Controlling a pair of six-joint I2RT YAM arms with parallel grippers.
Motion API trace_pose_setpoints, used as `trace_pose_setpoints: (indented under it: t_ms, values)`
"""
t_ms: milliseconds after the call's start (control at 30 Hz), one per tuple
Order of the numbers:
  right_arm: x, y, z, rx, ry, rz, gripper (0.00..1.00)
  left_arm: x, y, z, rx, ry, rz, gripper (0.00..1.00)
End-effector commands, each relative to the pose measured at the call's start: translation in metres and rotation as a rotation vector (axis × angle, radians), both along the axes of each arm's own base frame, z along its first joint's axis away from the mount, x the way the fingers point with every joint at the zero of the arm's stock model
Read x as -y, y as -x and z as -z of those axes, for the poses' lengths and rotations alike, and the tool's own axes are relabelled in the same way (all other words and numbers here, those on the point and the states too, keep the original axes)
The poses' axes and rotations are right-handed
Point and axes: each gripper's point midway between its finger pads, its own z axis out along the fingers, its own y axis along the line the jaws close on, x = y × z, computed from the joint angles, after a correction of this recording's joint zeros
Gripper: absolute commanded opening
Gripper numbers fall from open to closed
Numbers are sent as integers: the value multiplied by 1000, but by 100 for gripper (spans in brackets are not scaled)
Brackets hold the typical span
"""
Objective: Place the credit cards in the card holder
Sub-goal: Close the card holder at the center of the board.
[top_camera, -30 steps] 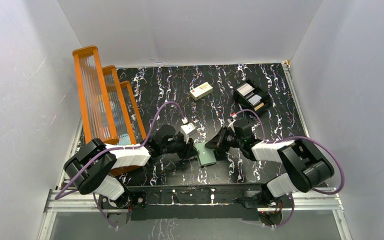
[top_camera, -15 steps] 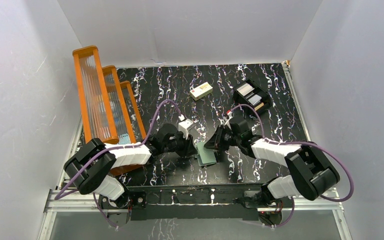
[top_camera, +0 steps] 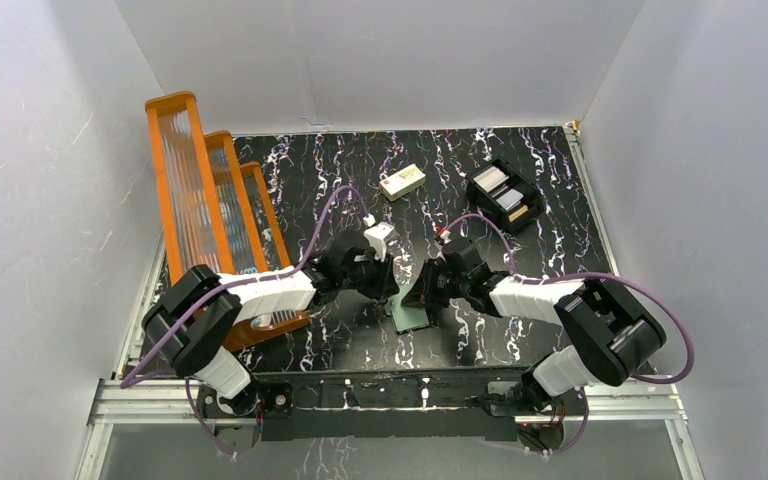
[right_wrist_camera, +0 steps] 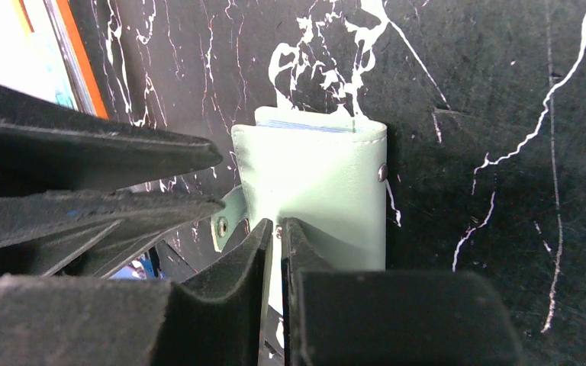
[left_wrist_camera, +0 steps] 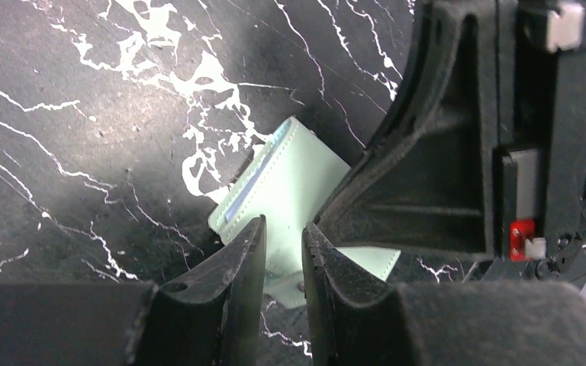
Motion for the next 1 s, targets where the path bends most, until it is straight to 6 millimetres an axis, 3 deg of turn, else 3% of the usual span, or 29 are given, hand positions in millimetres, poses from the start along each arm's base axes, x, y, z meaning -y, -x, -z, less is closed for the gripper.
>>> trace_pose_setpoints:
  t_ms: [0,200,333,467,633,967]
  values:
    - [3,-9,4,33,41,21,17,2,-6,7,-59,-53,-13,22]
    - [2,-9,-4,47,32,24,18,-3,-6,28,-109,-141,-3,20]
    - [-5,-11,-21,78,-15,4,21,-9,-5,39,-125,-186,-7,19]
    - [-13,-11,-38,94,-68,-5,28,-9,-3,41,-128,-186,-3,19]
    - [-23,-11,-51,110,-108,-19,31,-8,-4,40,-124,-183,2,19]
    - [-39,-10,-52,100,-119,-59,31,-8,-3,40,-125,-183,4,19]
